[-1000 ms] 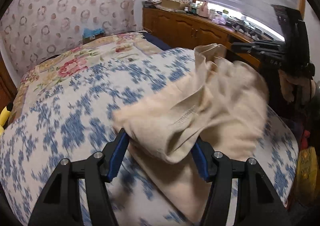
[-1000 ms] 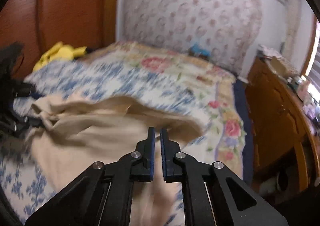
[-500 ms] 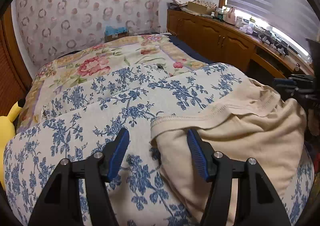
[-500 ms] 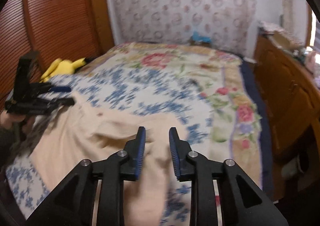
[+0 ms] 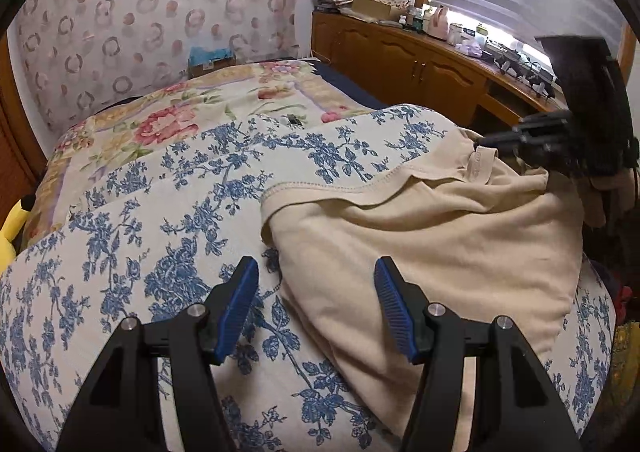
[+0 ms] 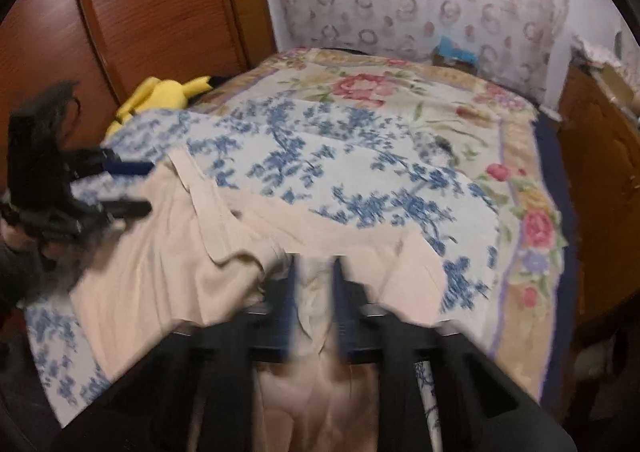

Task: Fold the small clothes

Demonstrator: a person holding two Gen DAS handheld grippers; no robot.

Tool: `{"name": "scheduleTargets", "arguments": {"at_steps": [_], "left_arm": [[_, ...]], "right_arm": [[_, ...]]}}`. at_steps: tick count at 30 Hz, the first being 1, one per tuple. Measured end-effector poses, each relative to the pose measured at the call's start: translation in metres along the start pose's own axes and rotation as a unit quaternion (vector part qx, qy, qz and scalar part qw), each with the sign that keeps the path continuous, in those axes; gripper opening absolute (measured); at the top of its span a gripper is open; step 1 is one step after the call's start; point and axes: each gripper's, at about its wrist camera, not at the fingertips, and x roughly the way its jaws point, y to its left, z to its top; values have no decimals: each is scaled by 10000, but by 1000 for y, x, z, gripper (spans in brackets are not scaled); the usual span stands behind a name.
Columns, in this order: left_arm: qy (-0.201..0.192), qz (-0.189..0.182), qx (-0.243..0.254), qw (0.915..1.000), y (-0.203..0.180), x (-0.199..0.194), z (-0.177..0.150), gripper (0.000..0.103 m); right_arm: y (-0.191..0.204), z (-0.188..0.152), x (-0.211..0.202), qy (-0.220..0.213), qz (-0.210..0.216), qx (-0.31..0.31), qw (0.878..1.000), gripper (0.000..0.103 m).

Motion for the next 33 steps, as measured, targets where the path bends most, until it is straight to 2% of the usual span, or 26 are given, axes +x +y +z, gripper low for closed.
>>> {"name": "scheduleTargets", "arguments": {"at_steps": [2,3,5,6,10,11,13,14,16,18,21,26,30,31,32,33], "left_arm": [[-4,-4,0,10000,0,-1,-2,60],[-14,-5,0,10000,1,-3,-2,60],[-34,9,1,10000,1,-4,-3,60],[-40,16,1,10000,2,-5,-4,60],[-3,47,-42,10000,7,-2,-5,60],[9,34,-62,10000,9,-1,-5,60],[58,-8,-139,9999,11,2,-6,60],[70,-42,-172,9998,11,2,-7,60],[70,-107,-198,9997,12,1,-9,60],[100,-190,-250,9995,12,1,-11,60],[194,-353,-379,9985,11,5,-14,60],[253,-571,-608,9962,9,7,-20,60],[230,-618,-630,9958,6,5,-23,60],[215,-676,-650,9954,5,5,-24,57],[200,-710,-649,9952,3,5,-24,48],[204,-725,-644,9951,2,6,-25,45]], "right_arm": [[-1,6,-5,-168,44,-14,9998,0],[-2,9,-12,-404,-101,37,9991,0],[-8,14,-24,-781,-774,325,9934,0],[-18,17,-30,-916,-1291,666,9851,0],[-36,16,-22,-639,-1741,952,9780,0],[-39,15,-19,-546,-1717,1003,9785,0],[-41,13,-16,-361,-1622,1060,9804,12],[-38,12,-17,-335,-1698,1013,9797,23],[-31,8,-23,-288,-1551,938,9830,31],[-26,2,-28,-187,-1390,908,9859,43],[-12,-14,-33,-63,-1181,843,9894,55],[-6,-34,-26,114,-964,1040,9898,60],[-11,-46,-9,401,-753,1227,9888,61],[-11,-47,-6,440,-656,1279,9886,61],[-11,-48,-5,449,-624,1301,9885,61],[-10,-49,-6,404,-637,1288,9888,61]]}}
